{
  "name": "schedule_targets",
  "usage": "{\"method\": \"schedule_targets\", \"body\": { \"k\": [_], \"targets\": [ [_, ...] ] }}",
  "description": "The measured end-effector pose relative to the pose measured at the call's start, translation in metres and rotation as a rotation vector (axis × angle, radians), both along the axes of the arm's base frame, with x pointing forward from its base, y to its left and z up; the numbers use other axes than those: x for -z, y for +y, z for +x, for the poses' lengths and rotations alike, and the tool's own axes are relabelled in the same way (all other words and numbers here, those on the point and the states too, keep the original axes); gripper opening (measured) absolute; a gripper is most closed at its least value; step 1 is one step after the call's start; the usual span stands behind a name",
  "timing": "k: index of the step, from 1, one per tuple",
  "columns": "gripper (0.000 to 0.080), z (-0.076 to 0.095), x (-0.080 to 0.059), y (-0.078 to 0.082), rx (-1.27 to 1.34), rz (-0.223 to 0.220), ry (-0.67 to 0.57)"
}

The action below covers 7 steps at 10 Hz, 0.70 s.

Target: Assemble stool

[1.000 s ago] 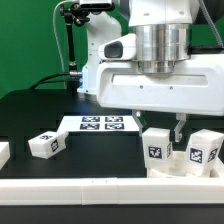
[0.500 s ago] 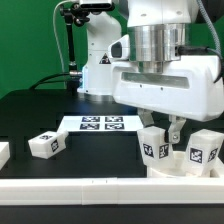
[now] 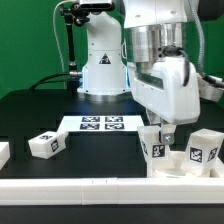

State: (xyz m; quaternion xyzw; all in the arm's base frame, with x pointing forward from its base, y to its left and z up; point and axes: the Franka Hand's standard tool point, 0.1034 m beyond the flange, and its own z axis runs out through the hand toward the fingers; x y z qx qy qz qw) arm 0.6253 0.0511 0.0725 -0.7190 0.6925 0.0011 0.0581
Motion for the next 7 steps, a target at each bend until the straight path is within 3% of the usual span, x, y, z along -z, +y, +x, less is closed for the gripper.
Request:
{"method": "schedule_targets", "body": {
  "k": [6,7],
  "targets": [
    [0.034,-0.0024,0.0012,0.0001,0.16,0.01,0.022],
    [0.0519,-0.0024,0.0012,0.0006,0.156,0.01,0.022]
  ]
}}
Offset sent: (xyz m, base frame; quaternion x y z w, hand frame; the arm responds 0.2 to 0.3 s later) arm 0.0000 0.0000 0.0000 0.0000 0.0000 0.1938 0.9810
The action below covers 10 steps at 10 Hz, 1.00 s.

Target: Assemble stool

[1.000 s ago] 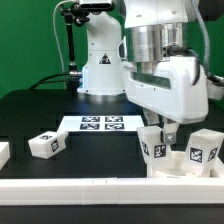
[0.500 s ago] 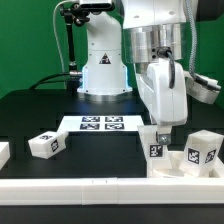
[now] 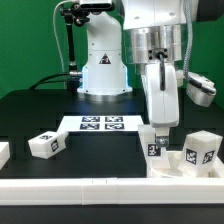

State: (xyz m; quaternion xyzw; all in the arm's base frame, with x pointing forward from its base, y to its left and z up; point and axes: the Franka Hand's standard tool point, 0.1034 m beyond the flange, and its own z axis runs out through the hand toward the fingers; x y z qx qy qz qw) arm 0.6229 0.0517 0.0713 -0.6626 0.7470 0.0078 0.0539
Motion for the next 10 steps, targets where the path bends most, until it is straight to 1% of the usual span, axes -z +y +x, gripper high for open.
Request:
{"method": "schedule_targets", "body": {
  "k": [1,2,3,4,6,7,8,10],
  "targets": [
    [0.0609,0.0,-0.001,0.0,-0.011,-0.001,-0.002],
    [0.0609,0.001,-0.01,-0.002,-0.1,-0.004,-0.013],
    [0.0641,0.002,-0.023,-0.01,-0.209,-0.01,-0.026],
    [0.0647,0.003,-0.031,-0.027,-0.313,-0.025,-0.047],
    [0.0649,0.006,-0.036,-0.057,-0.477,-0.046,-0.072],
    [0.0649,0.006,-0.036,-0.062,-0.498,-0.049,-0.073],
    [0.0649,0.006,-0.035,-0.059,-0.504,-0.049,-0.073],
    [0.0649,0.006,-0.035,-0.058,-0.507,-0.049,-0.072]
  ]
}}
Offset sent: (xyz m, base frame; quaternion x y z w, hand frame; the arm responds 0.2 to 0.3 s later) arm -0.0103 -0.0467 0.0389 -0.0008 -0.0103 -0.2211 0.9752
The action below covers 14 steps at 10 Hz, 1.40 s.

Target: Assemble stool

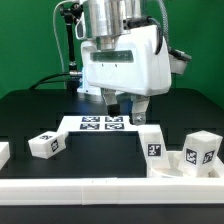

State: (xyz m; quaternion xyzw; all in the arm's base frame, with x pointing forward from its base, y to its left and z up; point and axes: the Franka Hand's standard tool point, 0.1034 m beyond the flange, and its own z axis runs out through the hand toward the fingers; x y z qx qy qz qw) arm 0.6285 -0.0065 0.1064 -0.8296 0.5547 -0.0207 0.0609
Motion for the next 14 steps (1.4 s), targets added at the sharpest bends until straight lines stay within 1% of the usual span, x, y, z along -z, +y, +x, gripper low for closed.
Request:
{"method": "schedule_targets", "body": {
  "k": [2,3,5,6,7,8,9,10,12,13,14],
  "targets": [
    [0.0649,-0.001,0.001,-0.002,-0.039,-0.009,0.0],
    [0.0649,-0.003,0.006,-0.014,-0.147,-0.034,0.002],
    [0.0649,-0.009,0.01,-0.039,-0.258,-0.057,0.001],
    [0.0649,-0.014,0.013,-0.057,-0.351,-0.068,-0.003],
    [0.0649,-0.016,0.019,-0.072,-0.417,-0.097,-0.02],
    [0.0649,-0.019,0.025,-0.077,-0.44,-0.108,-0.024],
    [0.0649,-0.017,0.023,-0.072,-0.431,-0.106,-0.025],
    [0.0649,-0.017,0.023,-0.072,-0.436,-0.107,-0.026],
    [0.0649,-0.017,0.024,-0.074,-0.441,-0.109,-0.026],
    [0.0649,-0.024,0.031,-0.096,-0.531,-0.129,-0.051],
    [0.0649,-0.035,0.037,-0.116,-0.562,-0.129,-0.042]
  ]
}}
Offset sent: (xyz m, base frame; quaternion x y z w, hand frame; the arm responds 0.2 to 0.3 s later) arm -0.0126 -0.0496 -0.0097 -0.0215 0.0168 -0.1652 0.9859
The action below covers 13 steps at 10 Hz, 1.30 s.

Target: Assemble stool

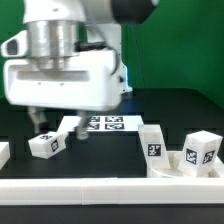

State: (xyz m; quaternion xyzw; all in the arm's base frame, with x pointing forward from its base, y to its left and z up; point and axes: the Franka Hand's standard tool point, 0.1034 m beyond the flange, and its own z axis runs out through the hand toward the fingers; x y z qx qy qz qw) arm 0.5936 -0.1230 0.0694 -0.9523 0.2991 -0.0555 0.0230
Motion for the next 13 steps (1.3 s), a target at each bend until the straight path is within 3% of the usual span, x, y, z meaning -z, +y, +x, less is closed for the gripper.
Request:
{"method": "schedule_targets", "body": {
  "k": [2,3,6,7,9,11,13],
  "targets": [
    [0.0649,-0.019,0.009,-0.028,0.005,0.004,0.022],
    [0.0649,-0.023,0.01,-0.034,0.022,0.008,0.026],
    [0.0649,-0.023,0.011,-0.029,0.013,0.022,0.042],
    [0.0649,-0.029,0.012,-0.027,0.014,0.067,0.101],
    [0.0649,-0.048,0.016,-0.042,0.025,0.182,0.23],
    [0.0649,-0.068,0.017,-0.041,0.037,0.284,0.352],
    [0.0649,-0.074,0.019,-0.039,0.031,0.365,0.457]
  ]
}}
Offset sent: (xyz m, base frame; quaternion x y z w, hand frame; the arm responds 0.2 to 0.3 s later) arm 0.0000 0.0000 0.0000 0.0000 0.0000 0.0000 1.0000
